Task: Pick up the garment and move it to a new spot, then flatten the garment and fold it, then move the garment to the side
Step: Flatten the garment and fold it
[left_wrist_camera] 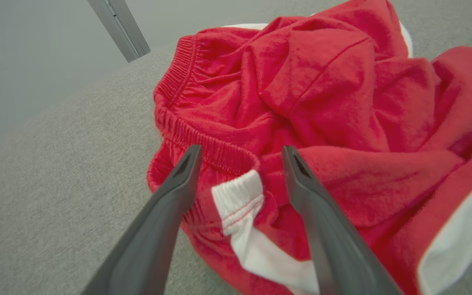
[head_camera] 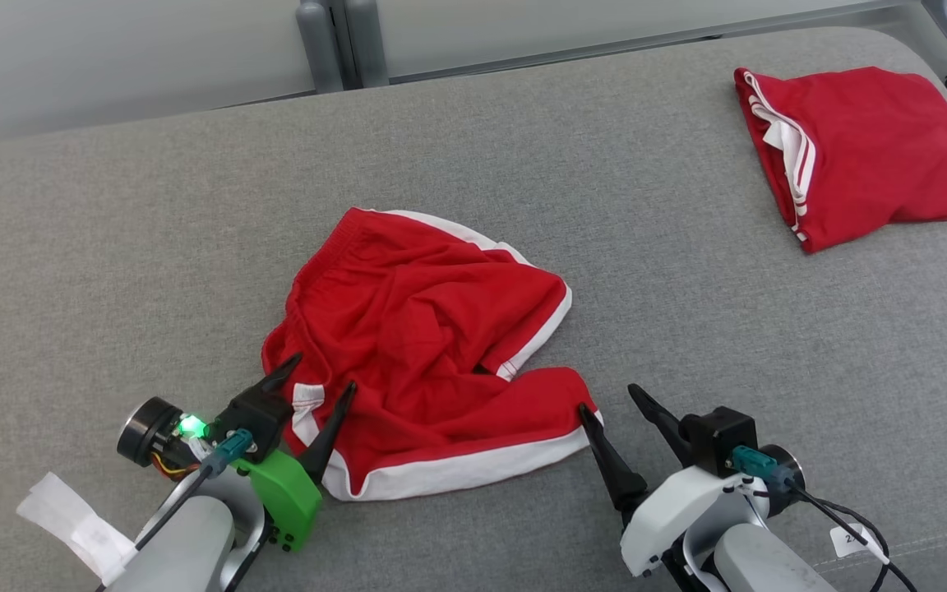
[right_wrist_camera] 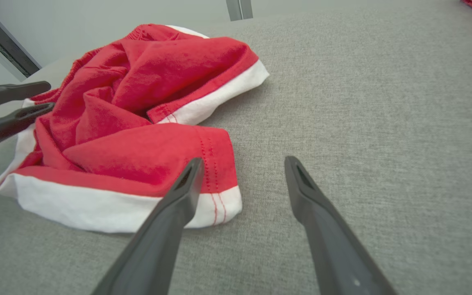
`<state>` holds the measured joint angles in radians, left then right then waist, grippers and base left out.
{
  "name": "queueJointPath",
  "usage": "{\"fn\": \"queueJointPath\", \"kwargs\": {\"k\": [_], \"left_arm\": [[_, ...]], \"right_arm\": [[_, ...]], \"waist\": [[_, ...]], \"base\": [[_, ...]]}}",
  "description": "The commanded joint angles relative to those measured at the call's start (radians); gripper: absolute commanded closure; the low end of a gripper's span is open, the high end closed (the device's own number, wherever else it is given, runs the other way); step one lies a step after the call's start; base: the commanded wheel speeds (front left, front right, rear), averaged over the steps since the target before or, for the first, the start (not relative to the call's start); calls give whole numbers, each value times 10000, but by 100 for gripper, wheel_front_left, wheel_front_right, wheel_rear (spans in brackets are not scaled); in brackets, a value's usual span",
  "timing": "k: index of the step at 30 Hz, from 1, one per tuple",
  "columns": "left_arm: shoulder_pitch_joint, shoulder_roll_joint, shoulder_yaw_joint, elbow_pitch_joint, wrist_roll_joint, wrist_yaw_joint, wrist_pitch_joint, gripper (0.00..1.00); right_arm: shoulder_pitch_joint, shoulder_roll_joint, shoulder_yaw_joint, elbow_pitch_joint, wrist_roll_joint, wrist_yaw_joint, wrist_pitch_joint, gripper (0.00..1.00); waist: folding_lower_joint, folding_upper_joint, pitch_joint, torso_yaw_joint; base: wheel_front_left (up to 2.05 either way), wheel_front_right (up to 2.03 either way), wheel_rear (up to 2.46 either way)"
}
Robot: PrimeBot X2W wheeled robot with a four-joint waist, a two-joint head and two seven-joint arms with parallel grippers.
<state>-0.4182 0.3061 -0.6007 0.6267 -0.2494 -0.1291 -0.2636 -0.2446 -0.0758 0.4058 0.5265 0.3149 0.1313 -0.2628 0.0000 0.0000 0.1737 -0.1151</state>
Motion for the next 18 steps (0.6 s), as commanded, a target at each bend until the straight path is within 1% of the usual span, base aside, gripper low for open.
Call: {"fn": "queueJointPath", "kwargs": {"k": [1, 5, 11, 18], "left_arm": [[-240, 174, -92, 170, -210, -21, 16, 0], [-309, 325, -264, 490, -476, -22, 7, 0], [32, 468, -217, 344, -703, -22, 1, 0], [480, 421, -62, 213, -851, -4, -1, 0]], "right_arm": [[-148, 19, 44, 130, 81, -13, -26, 0], [-296, 84, 137, 449, 188, -13, -24, 0], [-298, 142, 272, 818, 362, -13, -26, 0], [88, 171, 398, 606, 527, -13, -24, 0]], "waist": [[0, 0, 63, -11], [0, 0, 69, 57], [0, 0, 47, 286], [0, 0, 9, 448]], "base": [[0, 0, 0], [0, 0, 0], [0, 0, 0], [0, 0, 0]]}}
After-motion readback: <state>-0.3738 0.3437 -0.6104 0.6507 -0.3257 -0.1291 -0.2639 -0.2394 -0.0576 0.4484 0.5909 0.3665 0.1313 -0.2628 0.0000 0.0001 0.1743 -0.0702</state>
